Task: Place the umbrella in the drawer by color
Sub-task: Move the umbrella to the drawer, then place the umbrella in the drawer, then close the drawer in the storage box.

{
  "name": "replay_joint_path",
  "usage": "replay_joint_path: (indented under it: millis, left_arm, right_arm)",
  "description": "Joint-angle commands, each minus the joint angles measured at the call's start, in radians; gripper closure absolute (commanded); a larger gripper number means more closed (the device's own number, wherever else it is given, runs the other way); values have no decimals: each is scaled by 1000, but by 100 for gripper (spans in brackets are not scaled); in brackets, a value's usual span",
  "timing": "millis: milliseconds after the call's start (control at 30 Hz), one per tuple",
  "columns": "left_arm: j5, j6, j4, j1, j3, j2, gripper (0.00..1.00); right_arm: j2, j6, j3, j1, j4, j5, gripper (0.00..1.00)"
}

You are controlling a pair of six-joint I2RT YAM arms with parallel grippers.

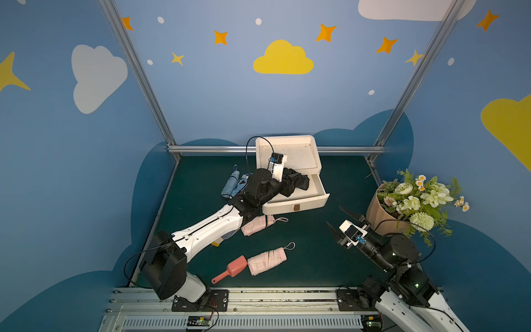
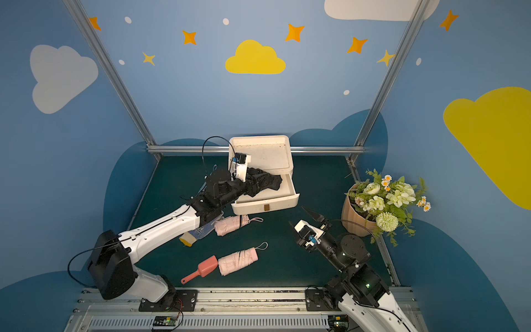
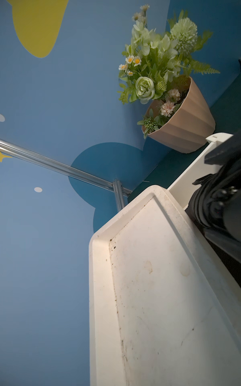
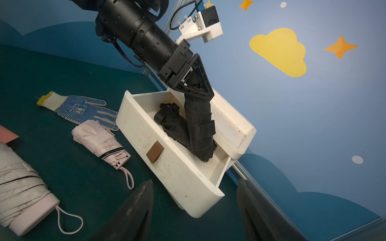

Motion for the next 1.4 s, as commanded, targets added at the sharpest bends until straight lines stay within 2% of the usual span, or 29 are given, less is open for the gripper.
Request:
replay_joint_path:
  millis: [0,133,200,400,500,667,867,1000,1200,1367]
  left_arm:
    - [38,-76,102,-24,-11,-13,92]
    - [35,-84,74,-43,7,38,90]
    - [19,-89,45,-47,19,60,85]
    - [-77,-76,-72,-44,51,58,41]
    - [-132,-49,-146,-33,74,20,27]
    - [-152,-2,-278,-14,129,-46,15]
    - [-201,63,-324,-9,135,-122,15]
    - [-246,82,-317,22,111,-154,13]
    - [-248,41,-337,164,128,-138,14]
    - [-224,23,-376,287,211,-25,16]
  right_arm:
    - [-2,2,-8,3,4,-15,31]
    - [0,4,-8,3,1,-20,31]
    - [-4,1,-8,4,-4,-19,31]
    - [-12,-6,-11,4,-9,-17,30]
    - [-10,-6,-13,4,-7,-20,30]
    - [2,31,-16,5,15,-22,30]
    - [79,192,3,5,34,-53,32]
    - [148,365,-4,8,80,-52,36]
    - [288,543,-46,42,210,-7,40]
    - [410,623,-59,86,321,40,41]
